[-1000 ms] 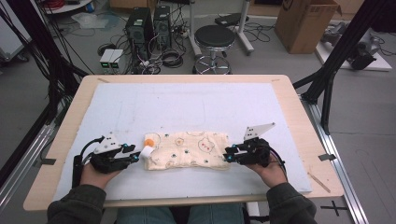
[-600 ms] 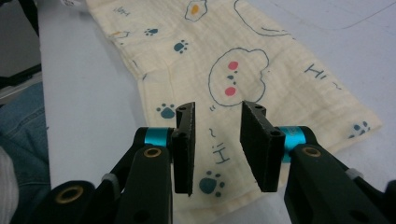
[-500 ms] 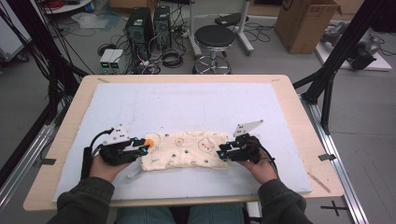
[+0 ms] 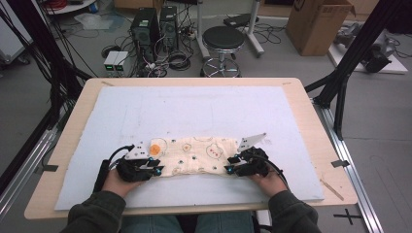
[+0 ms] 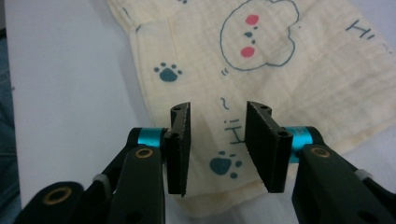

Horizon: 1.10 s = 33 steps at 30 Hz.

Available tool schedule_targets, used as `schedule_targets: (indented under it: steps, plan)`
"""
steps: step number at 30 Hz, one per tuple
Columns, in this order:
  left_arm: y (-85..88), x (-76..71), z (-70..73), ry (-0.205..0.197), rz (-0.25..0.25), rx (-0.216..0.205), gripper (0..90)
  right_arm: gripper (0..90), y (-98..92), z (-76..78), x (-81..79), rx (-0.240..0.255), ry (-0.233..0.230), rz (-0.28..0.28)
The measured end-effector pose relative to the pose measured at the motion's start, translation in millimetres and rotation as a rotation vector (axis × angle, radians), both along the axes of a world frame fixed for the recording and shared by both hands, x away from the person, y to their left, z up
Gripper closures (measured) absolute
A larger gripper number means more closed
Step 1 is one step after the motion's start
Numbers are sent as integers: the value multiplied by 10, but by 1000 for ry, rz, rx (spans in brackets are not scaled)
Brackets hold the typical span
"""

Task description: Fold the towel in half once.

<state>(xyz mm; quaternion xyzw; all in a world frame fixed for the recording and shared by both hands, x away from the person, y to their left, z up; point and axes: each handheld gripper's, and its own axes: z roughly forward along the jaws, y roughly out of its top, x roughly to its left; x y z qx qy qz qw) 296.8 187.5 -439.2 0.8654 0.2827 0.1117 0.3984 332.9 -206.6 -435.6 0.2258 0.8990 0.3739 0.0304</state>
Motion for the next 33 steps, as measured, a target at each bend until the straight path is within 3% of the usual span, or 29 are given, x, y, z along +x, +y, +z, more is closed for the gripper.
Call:
schedule_targets:
  steps: [8,16,19,24,33]
  plan:
    - [13,-18,-16,-9,1,-1,678,592,-51,-20,-76,-31,-75,22]
    - [27,-16,-24,-6,1,-17,674,587,-94,-40,-85,-13,-79,31]
    - [42,-10,-1,2,4,-26,641,527,-97,-35,-71,1,-58,25]
    - [84,28,99,-15,17,-83,576,510,-134,83,-29,31,-65,-2]
    - [84,155,209,-33,45,-120,523,476,-103,297,193,62,-84,-49]
